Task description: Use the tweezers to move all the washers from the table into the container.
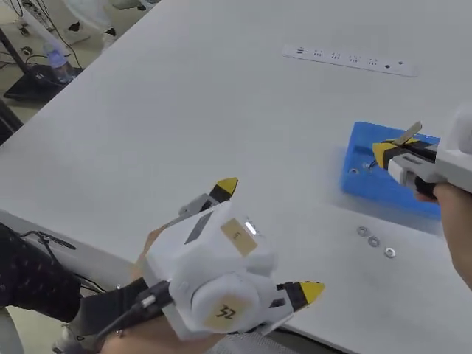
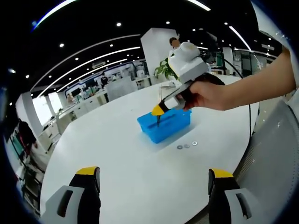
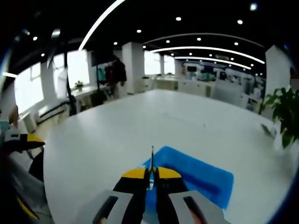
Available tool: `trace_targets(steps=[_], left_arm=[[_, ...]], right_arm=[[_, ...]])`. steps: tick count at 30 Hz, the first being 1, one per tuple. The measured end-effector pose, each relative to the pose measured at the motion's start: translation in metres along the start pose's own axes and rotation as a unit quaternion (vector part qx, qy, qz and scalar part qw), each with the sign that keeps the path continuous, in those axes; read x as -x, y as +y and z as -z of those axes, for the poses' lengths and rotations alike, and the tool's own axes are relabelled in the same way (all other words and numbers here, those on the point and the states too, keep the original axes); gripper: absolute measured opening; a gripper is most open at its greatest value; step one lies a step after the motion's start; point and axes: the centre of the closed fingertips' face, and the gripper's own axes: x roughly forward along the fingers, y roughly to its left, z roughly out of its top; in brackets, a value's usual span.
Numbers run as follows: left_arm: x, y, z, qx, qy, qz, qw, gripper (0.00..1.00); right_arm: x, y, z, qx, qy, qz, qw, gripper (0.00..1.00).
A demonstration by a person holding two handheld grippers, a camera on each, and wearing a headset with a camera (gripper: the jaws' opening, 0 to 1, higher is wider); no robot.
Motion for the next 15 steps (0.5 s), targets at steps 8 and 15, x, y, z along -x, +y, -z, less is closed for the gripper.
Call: trace_targets(steps=[8,15], left_arm=[[0.001,0.003,-0.004,0.004,-0.010,-0.008,0.9999,0.99],[0.001,0.005,-0.003,0.006,-0.010,-0.013,0.9999,0.99]], right_arm=[[-0.018,-0.012,0.012,0.004,0.018,0.007,0.9998,0.03],[-0.025,-0.013,0.020,0.017,0.028,0.008,0.9994,0.03]])
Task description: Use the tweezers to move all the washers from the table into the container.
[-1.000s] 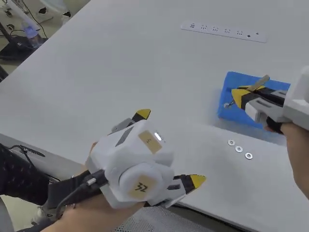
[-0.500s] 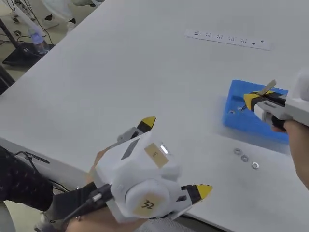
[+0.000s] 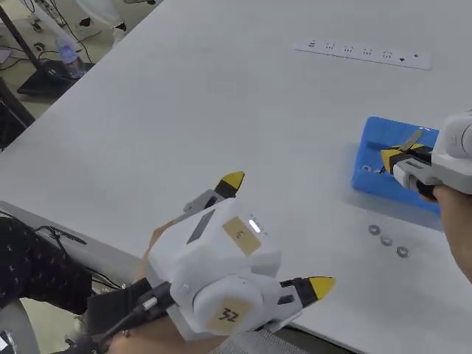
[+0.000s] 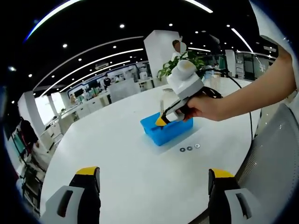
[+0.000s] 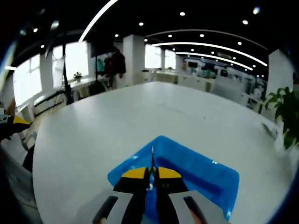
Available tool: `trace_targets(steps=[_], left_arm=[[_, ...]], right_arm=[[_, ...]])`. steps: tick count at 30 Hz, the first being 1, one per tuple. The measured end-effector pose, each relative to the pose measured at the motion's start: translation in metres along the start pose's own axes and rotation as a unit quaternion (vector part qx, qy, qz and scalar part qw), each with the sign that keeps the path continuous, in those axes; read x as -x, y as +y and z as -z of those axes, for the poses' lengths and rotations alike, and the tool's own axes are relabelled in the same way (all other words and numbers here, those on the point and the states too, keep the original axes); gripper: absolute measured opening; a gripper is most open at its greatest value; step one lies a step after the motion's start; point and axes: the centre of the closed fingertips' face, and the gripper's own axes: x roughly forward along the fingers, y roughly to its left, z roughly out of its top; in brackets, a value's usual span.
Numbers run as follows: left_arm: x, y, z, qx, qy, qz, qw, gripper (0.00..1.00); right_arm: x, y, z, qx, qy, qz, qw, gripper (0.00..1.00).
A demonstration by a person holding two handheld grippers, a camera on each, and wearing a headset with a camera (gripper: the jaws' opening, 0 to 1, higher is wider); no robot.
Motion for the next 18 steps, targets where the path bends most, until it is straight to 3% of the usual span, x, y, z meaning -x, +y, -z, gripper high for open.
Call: trace_targets(steps=[2,3,4,13,18], left_arm=[[0.000,0.000,0.000,0.000,0.001,-0.001,1.0000,0.99],[0.000,0.000,0.001,-0.001,0.003,-0.001,1.0000,0.99],[0.000,0.000,0.001,-0.002,0.004,-0.002,1.0000,0.99],[-0.001,-0.001,0.004,-0.009,0.010,0.000,0.9999,0.99],[-0.001,0.000,0.005,-0.014,0.013,-0.004,0.9998,0.99]], right_arm=[[-0.001,0.000,0.005,-0.004,0.008,-0.001,1.0000,0.03],[0.001,0.001,0.001,-0.004,-0.011,-0.001,0.9999,0.03],[0.002,0.002,0.004,-0.004,0.001,-0.001,1.0000,0.03],[0.001,-0.001,0.005,-0.009,0.008,-0.008,0.9999,0.03],[0.013,0.000,-0.007,-0.021,0.000,-0.014,0.9997,0.04]])
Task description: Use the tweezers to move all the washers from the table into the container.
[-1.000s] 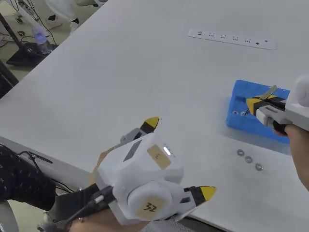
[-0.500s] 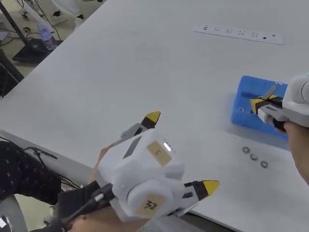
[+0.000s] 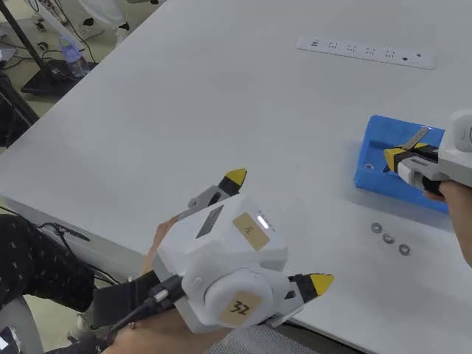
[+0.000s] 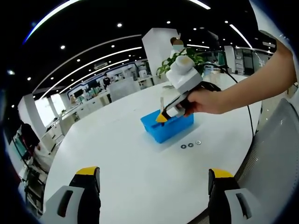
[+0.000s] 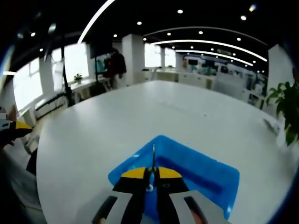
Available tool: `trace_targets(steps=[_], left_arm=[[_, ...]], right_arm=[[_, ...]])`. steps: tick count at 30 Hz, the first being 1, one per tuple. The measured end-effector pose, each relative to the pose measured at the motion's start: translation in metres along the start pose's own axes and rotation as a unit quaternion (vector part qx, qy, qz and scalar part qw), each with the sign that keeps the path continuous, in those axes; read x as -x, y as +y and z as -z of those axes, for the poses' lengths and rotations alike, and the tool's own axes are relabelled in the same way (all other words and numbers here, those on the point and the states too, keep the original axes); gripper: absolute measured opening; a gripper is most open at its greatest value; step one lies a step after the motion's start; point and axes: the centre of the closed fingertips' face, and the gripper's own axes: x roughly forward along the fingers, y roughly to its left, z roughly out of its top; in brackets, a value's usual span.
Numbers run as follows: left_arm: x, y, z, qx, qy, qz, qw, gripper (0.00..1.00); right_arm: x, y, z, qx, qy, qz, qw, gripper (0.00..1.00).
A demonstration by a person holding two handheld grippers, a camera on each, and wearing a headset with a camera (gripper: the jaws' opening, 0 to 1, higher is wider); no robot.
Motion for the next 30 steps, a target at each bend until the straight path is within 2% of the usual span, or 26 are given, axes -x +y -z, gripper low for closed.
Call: trace_targets(steps=[2,6,12,17,24,30], left_arm=[[0.000,0.001,0.000,-0.002,0.000,-0.003,1.0000,0.99],[0.000,-0.001,0.000,-0.002,0.002,0.003,1.0000,0.99],[-0.001,-0.007,0.000,-0.002,0.003,0.018,0.9998,0.99],[-0.001,-0.008,0.000,-0.003,0.004,0.021,0.9998,0.99],[-0.002,-0.010,0.000,-0.009,0.005,0.026,0.9996,0.99],[-0.001,-0.010,0.000,-0.011,0.003,0.025,0.9996,0.99]], right_arm=[[0.007,0.000,-0.004,-0.007,-0.009,-0.003,0.9999,0.04],[0.029,0.011,-0.019,-0.030,-0.035,-0.023,0.9987,0.04],[0.051,0.030,-0.028,-0.015,-0.053,-0.050,0.9972,0.04],[0.061,0.045,-0.013,-0.006,-0.045,-0.073,0.9963,0.04],[0.068,0.059,0.022,0.010,-0.012,-0.076,0.9970,0.04],[0.063,0.060,0.036,0.010,0.001,-0.075,0.9971,0.04]])
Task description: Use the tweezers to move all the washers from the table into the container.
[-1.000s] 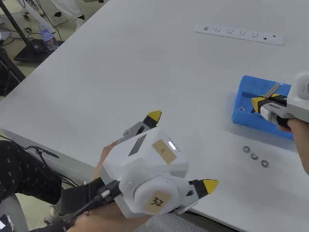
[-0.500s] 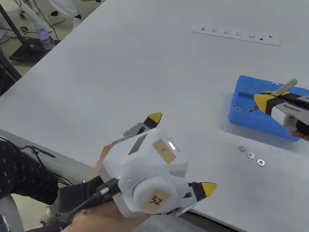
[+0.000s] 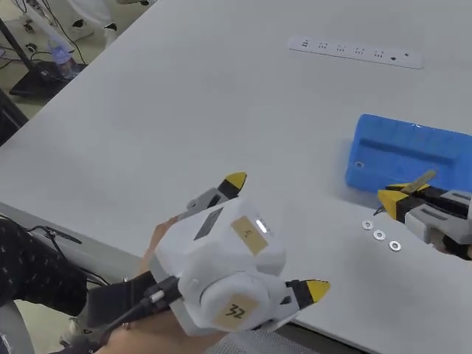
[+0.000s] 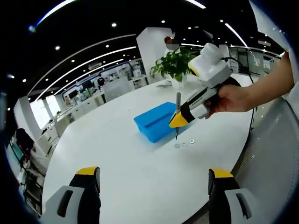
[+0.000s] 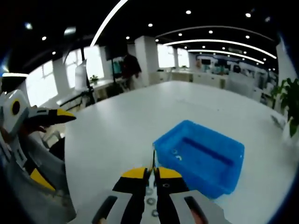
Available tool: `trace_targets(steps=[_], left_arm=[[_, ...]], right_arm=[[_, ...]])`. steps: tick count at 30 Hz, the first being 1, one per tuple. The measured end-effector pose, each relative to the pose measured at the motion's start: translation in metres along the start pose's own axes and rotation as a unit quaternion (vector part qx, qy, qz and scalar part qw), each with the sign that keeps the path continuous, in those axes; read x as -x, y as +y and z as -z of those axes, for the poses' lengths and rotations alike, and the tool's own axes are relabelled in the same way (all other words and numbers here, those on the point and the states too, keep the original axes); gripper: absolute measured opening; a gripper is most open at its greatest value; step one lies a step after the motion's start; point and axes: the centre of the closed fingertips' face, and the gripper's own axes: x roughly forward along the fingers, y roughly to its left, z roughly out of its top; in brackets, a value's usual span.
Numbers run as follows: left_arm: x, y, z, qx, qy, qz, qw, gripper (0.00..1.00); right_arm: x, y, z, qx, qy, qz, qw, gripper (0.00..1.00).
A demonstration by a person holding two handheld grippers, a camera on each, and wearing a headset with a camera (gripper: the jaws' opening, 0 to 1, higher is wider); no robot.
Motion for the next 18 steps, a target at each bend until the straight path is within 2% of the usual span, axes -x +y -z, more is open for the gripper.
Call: trace_targets(steps=[8,16,18], left_arm=[[0.000,-0.002,0.002,0.002,0.004,0.005,1.0000,0.98],[0.000,-0.001,0.002,0.005,0.004,0.004,1.0000,0.97],[0.000,-0.002,0.002,0.003,0.005,0.005,1.0000,0.97]], right_arm=[[-0.010,0.001,0.009,-0.005,0.010,0.002,0.9999,0.04],[-0.012,0.003,0.018,0.045,0.031,0.006,0.9985,0.04],[-0.012,0.002,0.016,0.050,0.028,0.007,0.9984,0.04]])
